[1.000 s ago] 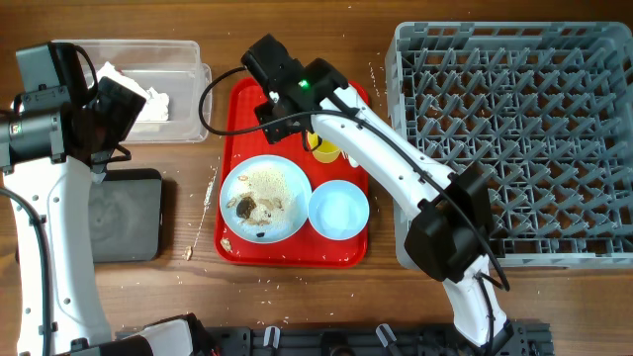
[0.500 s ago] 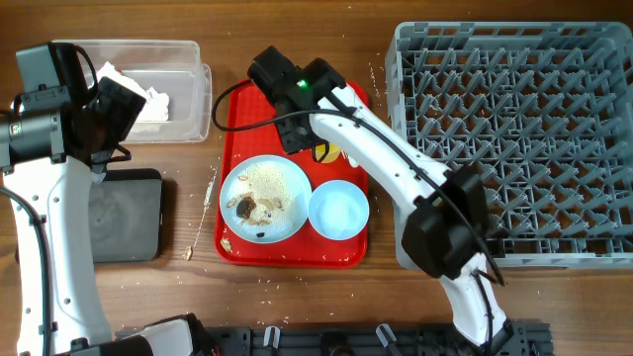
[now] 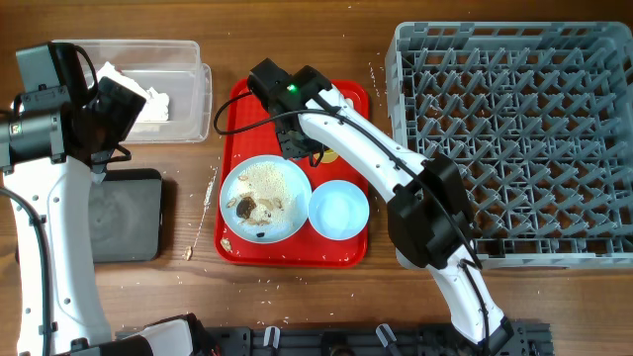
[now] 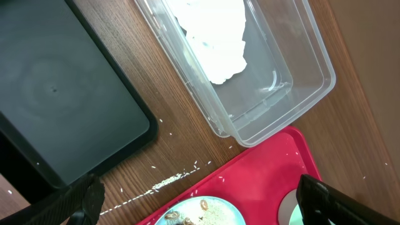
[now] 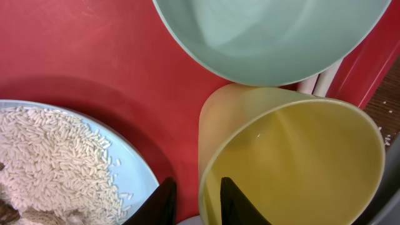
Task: Sort waste into correct bins and load items into the dishwasher rack
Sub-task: 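Lower the right gripper and grasp the yellow cup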
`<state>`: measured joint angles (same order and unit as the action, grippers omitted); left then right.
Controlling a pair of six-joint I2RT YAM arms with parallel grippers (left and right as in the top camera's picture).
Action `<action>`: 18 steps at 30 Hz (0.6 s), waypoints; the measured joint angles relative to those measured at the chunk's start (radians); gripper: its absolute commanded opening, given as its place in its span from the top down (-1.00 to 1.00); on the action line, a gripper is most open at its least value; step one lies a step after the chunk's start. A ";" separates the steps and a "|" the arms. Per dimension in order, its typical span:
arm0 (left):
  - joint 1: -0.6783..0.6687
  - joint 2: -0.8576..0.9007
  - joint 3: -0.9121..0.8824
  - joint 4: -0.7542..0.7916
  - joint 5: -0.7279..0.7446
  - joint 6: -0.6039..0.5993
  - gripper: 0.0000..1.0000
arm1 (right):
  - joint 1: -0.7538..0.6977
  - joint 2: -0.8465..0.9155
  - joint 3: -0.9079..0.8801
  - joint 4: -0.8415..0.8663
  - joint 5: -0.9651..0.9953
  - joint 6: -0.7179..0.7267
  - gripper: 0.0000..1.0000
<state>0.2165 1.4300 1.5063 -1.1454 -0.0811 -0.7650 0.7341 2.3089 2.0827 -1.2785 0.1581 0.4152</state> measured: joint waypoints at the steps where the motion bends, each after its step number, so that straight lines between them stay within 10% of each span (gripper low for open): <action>1: 0.000 0.000 0.000 0.000 0.000 0.000 -1.00 | 0.000 0.000 0.000 0.000 0.000 0.000 0.50; 18: 0.000 0.000 0.000 0.000 0.000 0.000 -1.00 | 0.000 -0.004 -0.031 -0.046 -0.001 0.003 0.91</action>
<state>0.2165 1.4296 1.5063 -1.1454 -0.0811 -0.7650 0.7341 2.3051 2.0518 -1.3247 0.1574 0.4187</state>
